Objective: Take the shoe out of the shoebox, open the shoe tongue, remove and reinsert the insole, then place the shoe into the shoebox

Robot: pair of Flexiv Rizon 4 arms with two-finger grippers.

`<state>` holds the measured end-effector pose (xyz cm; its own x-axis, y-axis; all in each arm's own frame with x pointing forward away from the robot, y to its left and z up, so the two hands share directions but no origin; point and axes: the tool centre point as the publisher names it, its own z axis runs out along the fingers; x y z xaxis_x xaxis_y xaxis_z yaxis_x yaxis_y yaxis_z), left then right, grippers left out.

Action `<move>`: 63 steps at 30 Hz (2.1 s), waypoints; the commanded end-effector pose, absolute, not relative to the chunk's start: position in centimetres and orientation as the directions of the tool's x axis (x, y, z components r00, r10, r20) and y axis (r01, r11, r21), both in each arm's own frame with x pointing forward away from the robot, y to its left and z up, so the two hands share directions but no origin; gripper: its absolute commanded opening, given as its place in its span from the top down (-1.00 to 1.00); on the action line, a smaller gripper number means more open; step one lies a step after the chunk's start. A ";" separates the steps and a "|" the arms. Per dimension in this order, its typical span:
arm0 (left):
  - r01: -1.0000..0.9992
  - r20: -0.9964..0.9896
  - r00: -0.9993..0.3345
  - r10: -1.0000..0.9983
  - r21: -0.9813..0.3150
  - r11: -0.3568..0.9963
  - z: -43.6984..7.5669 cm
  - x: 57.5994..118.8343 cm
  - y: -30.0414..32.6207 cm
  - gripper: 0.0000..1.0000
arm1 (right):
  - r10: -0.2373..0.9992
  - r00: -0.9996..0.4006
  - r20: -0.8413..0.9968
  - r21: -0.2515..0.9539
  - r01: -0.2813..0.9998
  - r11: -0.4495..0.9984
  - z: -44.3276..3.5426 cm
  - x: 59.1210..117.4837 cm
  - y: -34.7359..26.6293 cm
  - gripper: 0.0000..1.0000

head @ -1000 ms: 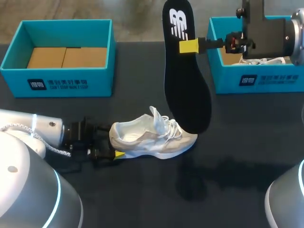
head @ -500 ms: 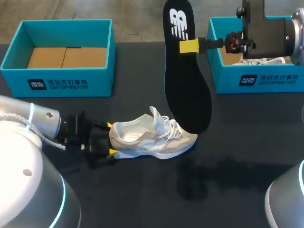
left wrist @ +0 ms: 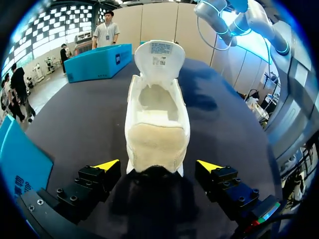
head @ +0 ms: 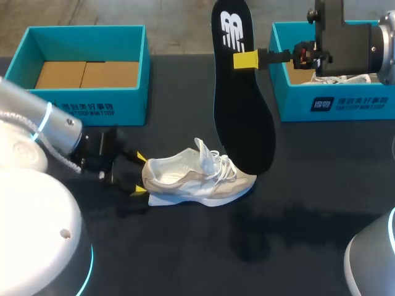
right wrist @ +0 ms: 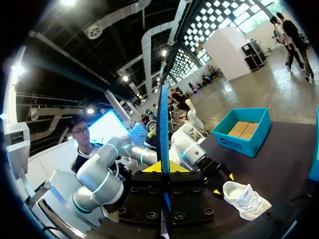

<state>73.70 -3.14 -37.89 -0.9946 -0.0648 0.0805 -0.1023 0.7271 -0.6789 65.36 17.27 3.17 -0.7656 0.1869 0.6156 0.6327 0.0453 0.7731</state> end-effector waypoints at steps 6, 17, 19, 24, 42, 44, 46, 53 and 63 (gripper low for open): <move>-0.099 0.096 -0.994 -0.060 -0.488 0.867 -36.0 74.3 -3.1 -1.00 | 0.189 -0.764 0.616 0.772 0.634 0.047 3.1 65.6 17.7 1.00; -0.099 0.096 -0.994 -0.060 -0.488 0.867 -36.0 74.3 -3.1 -1.00 | 0.189 -0.764 0.616 0.772 0.634 0.047 3.1 65.6 17.7 1.00; -0.089 0.089 -0.995 -0.053 -0.475 0.876 -35.6 74.3 -3.2 -1.00 | 0.189 -0.764 0.616 0.772 0.634 0.047 3.1 65.6 17.7 1.00; -0.076 0.059 -0.997 -0.057 -0.389 0.918 -34.2 74.2 -3.4 -1.00 | 0.189 -0.764 0.616 0.772 0.634 0.047 3.1 65.6 17.7 1.00; -0.082 0.014 -0.997 -0.081 -0.083 0.993 -32.5 73.3 -5.9 -1.00 | 0.189 -0.764 0.616 0.772 0.634 0.047 3.1 65.6 17.7 1.00; -0.095 -0.004 -0.995 -0.096 -0.056 0.994 -32.5 73.3 -6.1 -1.00 | 0.189 -0.764 0.616 0.772 0.634 0.047 3.1 65.6 17.7 1.00; -0.093 -0.004 -0.996 -0.094 -0.059 0.994 -32.5 73.3 -6.3 -1.00 | 0.189 -0.764 0.616 0.772 0.634 0.047 3.1 65.6 17.7 1.00; -0.130 -0.018 -0.991 -0.131 -0.038 0.991 -32.6 73.1 -6.2 -1.00 | 0.189 -0.764 0.616 0.772 0.634 0.047 3.1 65.6 17.7 1.00; -0.164 -0.031 -0.986 -0.164 -0.021 0.986 -32.5 72.9 -5.8 -1.00 | 0.189 -0.764 0.616 0.772 0.634 0.047 3.1 65.6 17.7 1.00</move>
